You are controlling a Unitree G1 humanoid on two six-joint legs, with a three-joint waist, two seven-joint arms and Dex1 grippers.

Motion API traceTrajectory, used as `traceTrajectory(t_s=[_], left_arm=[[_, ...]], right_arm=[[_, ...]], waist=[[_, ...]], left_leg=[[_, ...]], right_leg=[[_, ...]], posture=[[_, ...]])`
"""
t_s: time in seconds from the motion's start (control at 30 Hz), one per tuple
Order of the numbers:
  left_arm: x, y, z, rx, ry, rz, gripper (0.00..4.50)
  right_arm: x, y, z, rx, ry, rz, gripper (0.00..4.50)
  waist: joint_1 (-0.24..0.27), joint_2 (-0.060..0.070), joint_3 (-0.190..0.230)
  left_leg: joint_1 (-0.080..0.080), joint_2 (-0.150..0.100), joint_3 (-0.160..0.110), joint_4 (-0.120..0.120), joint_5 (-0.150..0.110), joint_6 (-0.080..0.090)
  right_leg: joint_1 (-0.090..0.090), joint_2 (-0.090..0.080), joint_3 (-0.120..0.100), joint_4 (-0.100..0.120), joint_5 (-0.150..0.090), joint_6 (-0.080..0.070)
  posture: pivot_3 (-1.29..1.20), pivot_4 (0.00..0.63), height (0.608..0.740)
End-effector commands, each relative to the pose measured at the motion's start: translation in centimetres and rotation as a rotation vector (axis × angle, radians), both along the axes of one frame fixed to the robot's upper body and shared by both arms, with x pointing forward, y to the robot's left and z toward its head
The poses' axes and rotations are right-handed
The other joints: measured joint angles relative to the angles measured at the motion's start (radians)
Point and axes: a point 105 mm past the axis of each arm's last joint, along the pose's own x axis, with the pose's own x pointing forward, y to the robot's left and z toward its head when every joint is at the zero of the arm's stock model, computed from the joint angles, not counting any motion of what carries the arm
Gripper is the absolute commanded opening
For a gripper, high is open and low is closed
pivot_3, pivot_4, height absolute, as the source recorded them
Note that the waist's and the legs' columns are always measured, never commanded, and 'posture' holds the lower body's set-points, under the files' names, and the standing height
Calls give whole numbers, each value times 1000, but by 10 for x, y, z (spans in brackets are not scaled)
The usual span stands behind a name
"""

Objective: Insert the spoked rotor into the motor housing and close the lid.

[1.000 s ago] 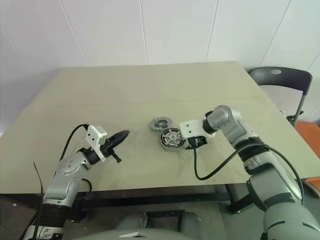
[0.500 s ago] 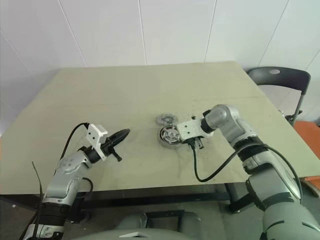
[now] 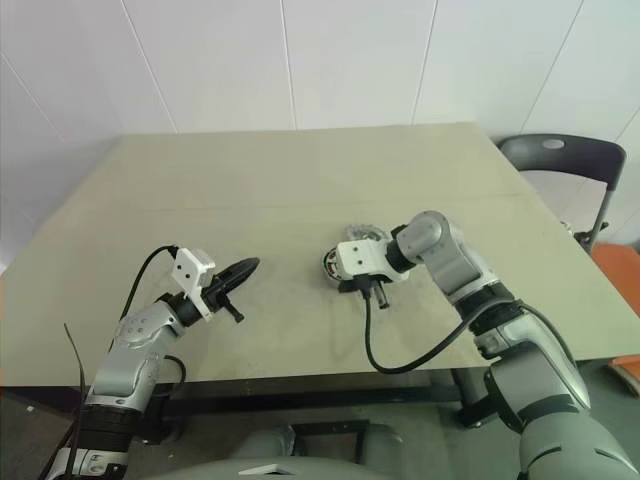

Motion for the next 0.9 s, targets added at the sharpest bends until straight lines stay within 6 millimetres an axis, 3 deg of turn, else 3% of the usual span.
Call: traceTrajectory(t_s=[0.03, 0.2, 0.23, 0.3, 0.5, 0.9], left_arm=[[1, 1, 9, 6, -46, 5, 0], [0, -1, 7, 8, -42, 3, 0], [0, -1, 7, 8, -41, 3, 0], [0, -2, 7, 9, -40, 1, 0], [0, -2, 5, 12, -32, 0, 0], [-1, -2, 1, 18, -22, 3, 0]], right_arm=[[7, 0, 12, -5, -75, 1, 40], [29, -3, 25, -3, -122, -72, 40], [30, -4, 26, -9, -126, -74, 211], [29, -11, 23, -47, -116, -62, 606], [30, -16, 17, -87, -123, -59, 2600], [36, -29, -9, -152, -122, -99, 2600]], waist=[[0, 0, 0], [-2, 0, 0], [-2, 0, 0], [-1, 0, 0], [-1, 0, 0], [0, 0, 0]], left_leg=[[0, 0, 0, 0, 0, 0], [0, 0, 0, 0, 0, 0], [0, 0, 0, 0, 0, 0], [0, 0, 0, 0, 0, 0], [-1, 0, 0, 0, 0, 0], [0, 0, 0, 0, 0, 0]], right_leg=[[0, 0, 0, 0, 0, 0], [0, 0, 0, 0, 0, 0], [0, 0, 0, 0, 0, 0], [0, 0, 0, 0, 0, 0], [-1, 0, 0, -1, 0, 0], [0, 0, 0, 0, 0, 0]], posture=[[0, 0, 740], [0, 0, 740], [0, 0, 740], [0, 0, 740], [0, 0, 740], [0, 0, 740]])
